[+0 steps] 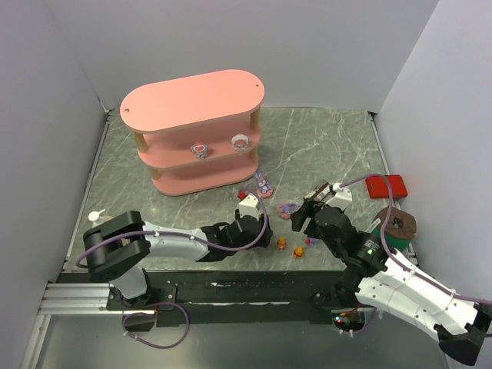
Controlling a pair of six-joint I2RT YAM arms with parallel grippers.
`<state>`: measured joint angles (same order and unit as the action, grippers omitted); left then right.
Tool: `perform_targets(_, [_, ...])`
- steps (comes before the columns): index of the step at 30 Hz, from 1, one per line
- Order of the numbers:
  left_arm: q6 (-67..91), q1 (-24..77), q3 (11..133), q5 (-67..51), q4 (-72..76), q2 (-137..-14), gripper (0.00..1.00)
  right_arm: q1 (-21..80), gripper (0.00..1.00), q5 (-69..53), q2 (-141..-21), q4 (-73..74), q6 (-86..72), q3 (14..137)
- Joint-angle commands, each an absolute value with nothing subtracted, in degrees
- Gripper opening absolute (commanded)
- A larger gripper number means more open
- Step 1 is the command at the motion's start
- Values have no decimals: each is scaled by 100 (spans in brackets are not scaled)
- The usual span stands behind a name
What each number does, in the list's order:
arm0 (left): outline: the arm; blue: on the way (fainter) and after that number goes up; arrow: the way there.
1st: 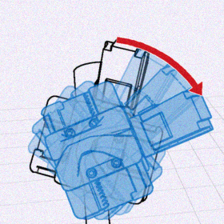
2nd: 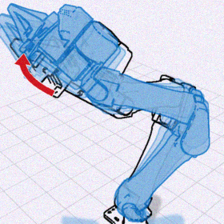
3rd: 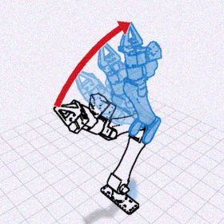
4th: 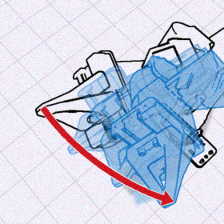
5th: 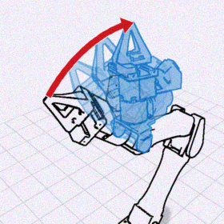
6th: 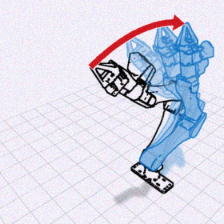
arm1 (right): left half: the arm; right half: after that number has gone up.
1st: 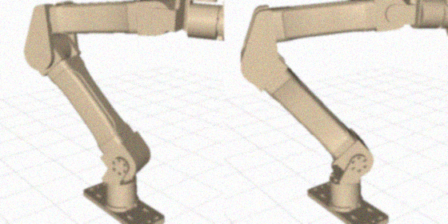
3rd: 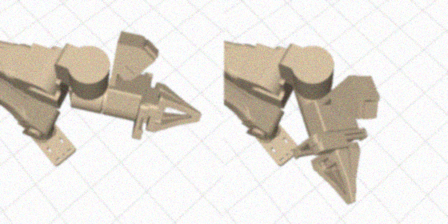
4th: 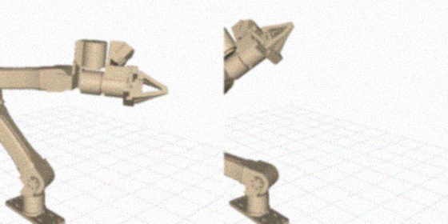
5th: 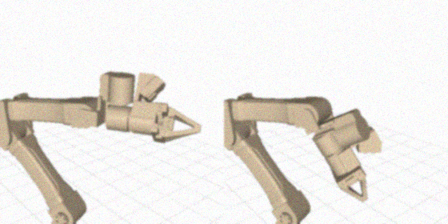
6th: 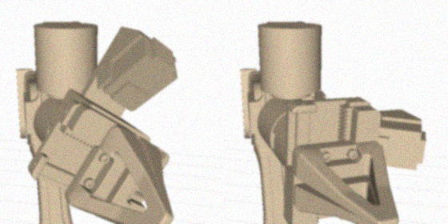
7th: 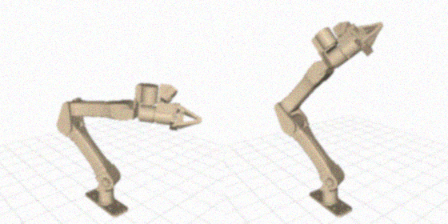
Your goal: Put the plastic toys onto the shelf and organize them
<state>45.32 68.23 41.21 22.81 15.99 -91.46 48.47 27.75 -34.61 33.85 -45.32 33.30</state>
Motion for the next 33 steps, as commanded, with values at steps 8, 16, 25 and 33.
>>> perform_targets(8, [4281, 6829, 4781, 3410, 1011, -9035, 86, 4790, 85, 2865, -3366, 3305, -4509, 3349])
perform_targets(16, [4192, 6750, 5027, 3446, 852, -9413, 93, 4773, 86, 2883, -3349, 3331, -4518, 3340])
perform_targets(25, [4026, 6434, 5264, 3252, 800, -9694, 92, 4764, 86, 2953, -3287, 3401, -4535, 3340])
perform_targets(33, [3885, 6416, 5344, 3225, 589, -9791, 90, 4737, 87, 2944, -3305, 3401, -4526, 3313])
